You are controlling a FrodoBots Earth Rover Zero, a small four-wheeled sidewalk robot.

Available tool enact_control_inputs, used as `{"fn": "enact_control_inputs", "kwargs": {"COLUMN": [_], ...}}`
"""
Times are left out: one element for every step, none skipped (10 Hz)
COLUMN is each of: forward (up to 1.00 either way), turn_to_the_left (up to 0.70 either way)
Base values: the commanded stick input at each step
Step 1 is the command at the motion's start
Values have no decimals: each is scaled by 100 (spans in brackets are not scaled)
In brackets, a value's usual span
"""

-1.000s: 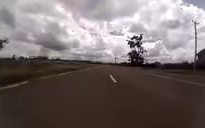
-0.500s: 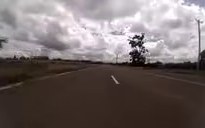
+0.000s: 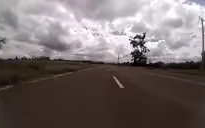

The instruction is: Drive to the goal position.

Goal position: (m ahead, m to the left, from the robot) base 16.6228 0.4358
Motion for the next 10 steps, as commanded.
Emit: {"fn": "enact_control_inputs", "kwargs": {"forward": [100, 100, 100, 100, 100, 100, 100, 100, 100, 100], "turn_to_the_left": [0, 0, 0, 0, 0, 0, 0, 0, 0, 0]}}
